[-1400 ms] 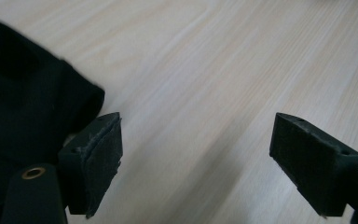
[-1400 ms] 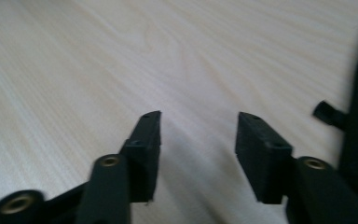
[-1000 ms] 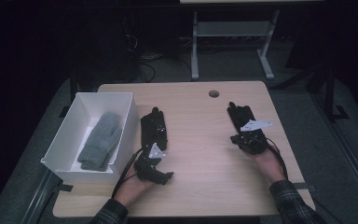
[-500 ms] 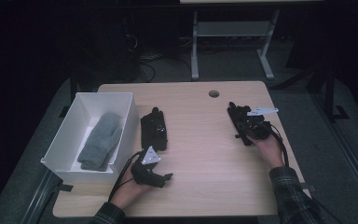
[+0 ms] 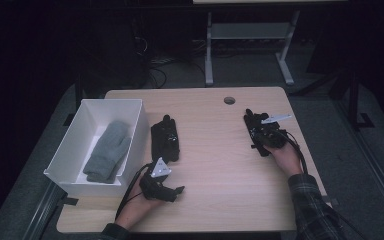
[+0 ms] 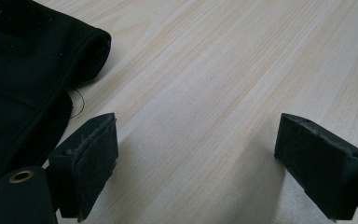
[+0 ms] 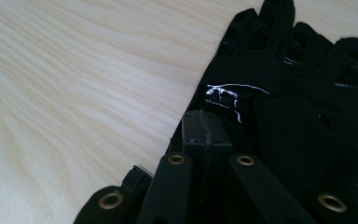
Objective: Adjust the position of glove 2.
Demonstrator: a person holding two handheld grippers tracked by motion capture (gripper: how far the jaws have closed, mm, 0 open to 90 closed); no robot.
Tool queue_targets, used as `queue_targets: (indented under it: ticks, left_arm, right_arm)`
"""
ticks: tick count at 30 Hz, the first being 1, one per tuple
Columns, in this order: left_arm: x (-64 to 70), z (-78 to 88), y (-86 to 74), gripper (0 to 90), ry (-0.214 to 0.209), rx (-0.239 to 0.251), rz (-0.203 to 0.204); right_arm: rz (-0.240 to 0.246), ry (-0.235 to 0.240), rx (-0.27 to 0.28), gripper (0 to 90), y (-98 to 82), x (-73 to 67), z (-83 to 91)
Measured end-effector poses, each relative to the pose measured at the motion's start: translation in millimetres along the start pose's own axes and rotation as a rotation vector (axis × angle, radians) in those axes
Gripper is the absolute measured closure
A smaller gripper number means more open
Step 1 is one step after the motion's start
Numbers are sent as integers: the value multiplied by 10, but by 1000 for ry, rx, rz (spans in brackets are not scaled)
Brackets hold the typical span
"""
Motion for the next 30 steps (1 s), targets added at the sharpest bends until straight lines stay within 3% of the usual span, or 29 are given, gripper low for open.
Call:
queue_targets:
  ticks: [3,9,18,22,30]
  left_arm:
    - [1,1,-1,127,0,0,0]
    - [1,2,-1,127,-1,-1,0]
    - [2,7,-7,128,3,1,5]
    - [2,8,-7,128,3,1,5]
    - [6,10,-9,128,7,-1,7]
  right_arm:
    - [-4,15,-9,900,-10,-38,17]
    - [43,50,-29,900,-91,-227,136]
    - [48,91,-58,900,-238,-388,320]
    - [51,133,-64,900,-328,-485,419]
    - [117,198,-68,900,-457,-733,580]
Point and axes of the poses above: each handheld gripper's, and its own axes: z roughly backward along the jaws, y roughly out of its top, x roughly to its right, the point moved 4 cm from there along -z, roughly forward along the jaws, and after that the axes turned 7 degrees about -y, right-handed, at the moved point
